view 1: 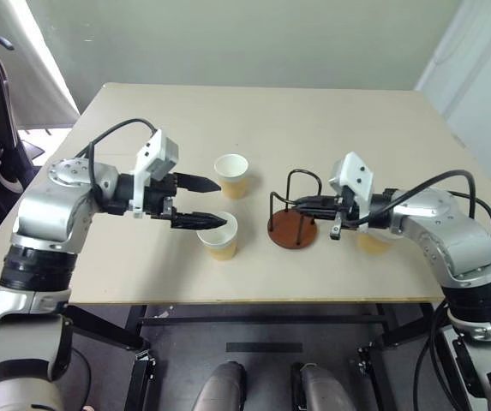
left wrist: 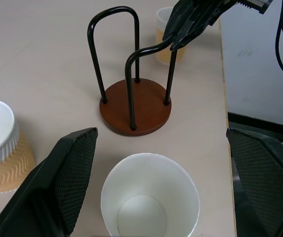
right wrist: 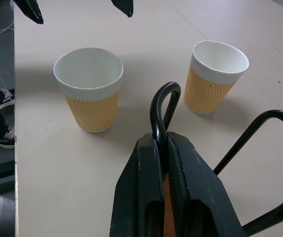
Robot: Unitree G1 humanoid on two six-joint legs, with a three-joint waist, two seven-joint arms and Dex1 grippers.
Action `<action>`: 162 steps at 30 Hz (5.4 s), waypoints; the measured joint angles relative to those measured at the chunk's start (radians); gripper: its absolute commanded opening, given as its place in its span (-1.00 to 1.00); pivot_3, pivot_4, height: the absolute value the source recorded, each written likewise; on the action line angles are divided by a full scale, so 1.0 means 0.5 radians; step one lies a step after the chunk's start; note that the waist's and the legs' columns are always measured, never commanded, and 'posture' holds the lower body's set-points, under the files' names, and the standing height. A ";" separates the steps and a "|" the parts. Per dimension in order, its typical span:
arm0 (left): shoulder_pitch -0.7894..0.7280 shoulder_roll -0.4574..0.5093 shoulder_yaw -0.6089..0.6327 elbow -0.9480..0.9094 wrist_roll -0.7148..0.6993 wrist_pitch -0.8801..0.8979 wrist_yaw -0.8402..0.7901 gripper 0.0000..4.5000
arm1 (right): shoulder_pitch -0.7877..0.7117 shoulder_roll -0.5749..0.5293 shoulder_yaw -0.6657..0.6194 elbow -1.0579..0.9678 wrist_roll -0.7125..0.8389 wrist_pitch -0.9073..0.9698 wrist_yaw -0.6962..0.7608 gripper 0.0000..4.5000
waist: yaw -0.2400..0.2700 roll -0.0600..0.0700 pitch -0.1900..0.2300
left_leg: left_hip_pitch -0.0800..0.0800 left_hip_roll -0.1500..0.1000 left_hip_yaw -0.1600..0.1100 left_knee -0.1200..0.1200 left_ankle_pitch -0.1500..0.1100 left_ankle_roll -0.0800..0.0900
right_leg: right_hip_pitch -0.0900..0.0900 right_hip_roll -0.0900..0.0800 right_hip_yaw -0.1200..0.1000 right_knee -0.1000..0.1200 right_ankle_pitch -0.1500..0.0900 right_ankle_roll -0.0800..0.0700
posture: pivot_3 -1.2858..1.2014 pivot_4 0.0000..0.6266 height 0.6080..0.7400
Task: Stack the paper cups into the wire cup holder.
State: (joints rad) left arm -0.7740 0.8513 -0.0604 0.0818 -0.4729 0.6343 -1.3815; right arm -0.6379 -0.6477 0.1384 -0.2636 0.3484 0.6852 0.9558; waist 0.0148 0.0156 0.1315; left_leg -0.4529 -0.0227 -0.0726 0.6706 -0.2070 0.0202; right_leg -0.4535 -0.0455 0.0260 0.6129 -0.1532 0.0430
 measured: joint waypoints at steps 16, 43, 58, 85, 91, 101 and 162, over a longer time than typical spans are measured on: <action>-0.004 0.114 -0.074 -0.038 0.045 -0.011 -0.204 1.00 | 0.024 -0.040 0.054 0.018 -0.018 -0.047 0.043 -0.88 | -0.003 0.000 0.000 | 0.000 0.000 0.000 0.000 -0.001 0.003 | 0.000 0.000 0.001 0.000 -0.001 -0.002 | 0.03 -0.52 1.00; 0.011 0.158 -0.104 -0.036 0.185 -0.216 -0.201 1.00 | -0.001 -0.302 -0.202 -0.135 0.000 0.077 0.006 0.73 | -0.003 -0.001 0.000 | 0.000 0.000 0.000 0.000 -0.002 0.006 | 0.000 0.000 0.001 0.000 -0.002 -0.003 | 0.03 -0.52 1.00; -0.096 0.029 -0.199 0.341 0.631 -0.827 0.051 1.00 | -0.124 -0.350 -0.303 -0.202 0.225 0.132 0.009 0.73 | 0.000 -0.001 -0.001 | -0.001 0.000 0.000 0.001 -0.005 0.014 | 0.000 0.000 0.001 0.000 -0.001 -0.002 | 0.03 -0.52 1.00; -0.852 -0.421 -0.449 1.732 1.454 -2.084 0.823 1.00 | -0.227 -0.493 -0.379 -0.261 0.497 0.169 0.073 0.73 | 0.006 -0.001 -0.001 | -0.005 -0.002 0.000 0.005 -0.002 0.010 | -0.001 0.000 0.001 -0.003 0.009 0.022 | 0.03 -0.52 1.00; -0.891 -0.426 -0.639 1.854 1.705 -2.283 0.870 1.00 | -0.228 -0.545 -0.379 -0.232 0.496 0.168 0.107 0.73 | 0.006 -0.001 -0.001 | -0.005 -0.002 0.001 0.005 -0.004 0.012 | -0.002 0.000 0.002 -0.002 0.009 0.022 | 0.03 -0.52 1.00; -0.961 -0.533 -0.731 2.082 1.880 -2.387 1.078 1.00 | -0.240 -0.552 -0.379 -0.203 0.495 0.161 0.123 0.73 | 0.012 -0.001 -0.001 | -0.006 -0.002 0.001 0.007 -0.005 0.013 | -0.002 0.000 0.002 -0.002 0.009 0.024 | 0.03 -0.52 1.00; -1.285 -0.423 -0.834 1.012 0.253 -0.938 -0.397 -1.00 | -0.025 -0.874 -0.541 -0.331 0.608 0.167 0.316 0.75 | 0.027 -0.001 -0.001 | -0.015 -0.001 0.004 0.028 -0.016 0.029 | 0.001 -0.001 0.003 -0.001 0.007 0.037 | 0.03 -0.52 1.00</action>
State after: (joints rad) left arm -1.4165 0.6398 -0.4772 0.5879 -0.3466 0.1653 -1.5801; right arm -0.6503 -1.0850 -0.1321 -0.4289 0.6525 0.7687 1.1139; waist 0.0282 0.0153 0.1312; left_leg -0.4604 -0.0230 -0.0708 0.6845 -0.2149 0.0348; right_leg -0.4532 -0.0461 0.0276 0.6124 -0.1495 0.0614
